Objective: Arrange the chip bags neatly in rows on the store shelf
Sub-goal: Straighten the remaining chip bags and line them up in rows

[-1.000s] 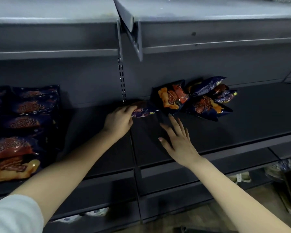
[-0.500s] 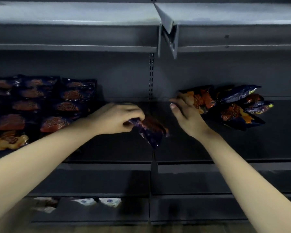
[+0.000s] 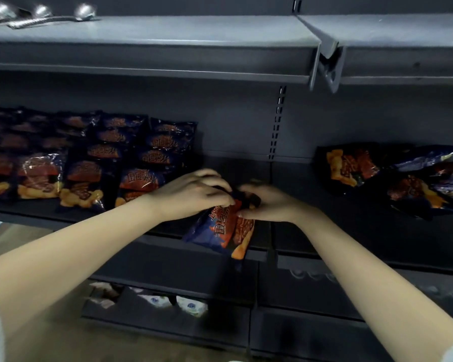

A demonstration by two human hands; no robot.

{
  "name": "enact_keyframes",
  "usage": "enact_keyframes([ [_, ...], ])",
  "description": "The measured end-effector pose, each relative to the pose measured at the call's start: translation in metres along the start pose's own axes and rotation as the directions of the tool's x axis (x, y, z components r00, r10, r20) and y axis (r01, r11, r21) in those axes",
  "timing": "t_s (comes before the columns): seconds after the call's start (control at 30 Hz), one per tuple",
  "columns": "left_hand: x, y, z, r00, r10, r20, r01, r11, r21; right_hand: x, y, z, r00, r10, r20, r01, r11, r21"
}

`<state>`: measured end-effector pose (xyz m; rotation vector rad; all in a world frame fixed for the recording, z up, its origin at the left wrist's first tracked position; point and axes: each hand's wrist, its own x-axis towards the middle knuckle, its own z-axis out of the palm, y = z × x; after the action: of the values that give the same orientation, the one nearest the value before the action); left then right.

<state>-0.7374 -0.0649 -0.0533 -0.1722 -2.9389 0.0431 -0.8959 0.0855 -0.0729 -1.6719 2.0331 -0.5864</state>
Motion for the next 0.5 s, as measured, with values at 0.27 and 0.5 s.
enact_keyframes([
  [0.27, -0.002, 0.003, -0.003, 0.926, 0.280, -0.252, -0.245, 0.956, 0.160, -0.008, 0.010, 0.009, 0.980, 0.037, 0.198, -0.154, 0.769, 0.621],
  [0.5, 0.028, 0.015, -0.019, 0.600, -0.790, 0.124, 0.121, -0.063, -0.991, -0.012, 0.018, 0.004, 0.973, 0.207, -0.106, 0.013, 0.406, 0.914],
])
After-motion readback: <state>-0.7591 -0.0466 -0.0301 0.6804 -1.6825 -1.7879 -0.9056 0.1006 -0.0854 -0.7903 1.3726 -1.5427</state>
